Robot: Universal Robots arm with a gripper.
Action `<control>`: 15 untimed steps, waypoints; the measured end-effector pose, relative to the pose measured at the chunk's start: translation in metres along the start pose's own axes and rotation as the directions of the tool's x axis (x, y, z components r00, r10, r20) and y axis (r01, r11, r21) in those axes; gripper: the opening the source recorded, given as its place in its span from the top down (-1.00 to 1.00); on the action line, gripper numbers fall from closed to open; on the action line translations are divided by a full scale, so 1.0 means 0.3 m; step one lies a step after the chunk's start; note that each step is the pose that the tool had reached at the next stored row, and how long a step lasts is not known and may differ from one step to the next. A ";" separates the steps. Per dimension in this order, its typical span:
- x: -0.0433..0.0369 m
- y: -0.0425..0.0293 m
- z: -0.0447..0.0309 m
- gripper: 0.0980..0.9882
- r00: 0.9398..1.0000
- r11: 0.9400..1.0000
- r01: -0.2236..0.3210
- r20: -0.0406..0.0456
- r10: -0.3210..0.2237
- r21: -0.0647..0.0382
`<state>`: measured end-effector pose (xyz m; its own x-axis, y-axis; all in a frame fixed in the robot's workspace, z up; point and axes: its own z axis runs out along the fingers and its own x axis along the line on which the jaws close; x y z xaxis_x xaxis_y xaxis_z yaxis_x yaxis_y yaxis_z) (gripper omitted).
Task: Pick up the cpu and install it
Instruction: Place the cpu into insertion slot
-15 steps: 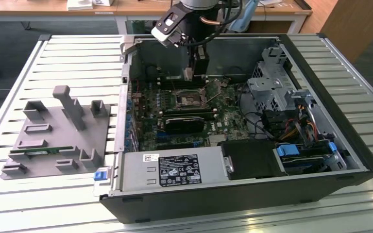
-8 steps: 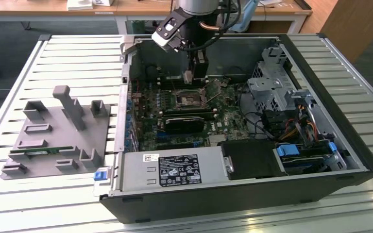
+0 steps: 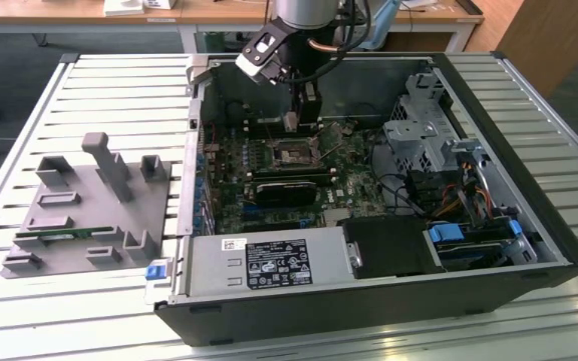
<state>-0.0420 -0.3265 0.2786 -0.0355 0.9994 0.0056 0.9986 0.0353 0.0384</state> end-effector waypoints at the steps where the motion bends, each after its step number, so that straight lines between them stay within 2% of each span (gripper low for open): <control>1: 0.003 0.000 0.006 0.00 1.000 1.000 0.006 0.000 -0.006 0.000; 7: 0.007 -0.001 0.042 0.00 1.000 1.000 0.004 0.001 -0.004 0.000; 11: 0.010 -0.002 0.065 0.00 1.000 1.000 -0.004 0.008 0.004 0.000; 15: 0.010 -0.003 0.075 0.00 1.000 1.000 -0.004 0.010 0.004 0.000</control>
<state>-0.0421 -0.3234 0.2561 -0.0307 0.9995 -0.0046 0.9988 0.0308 0.0380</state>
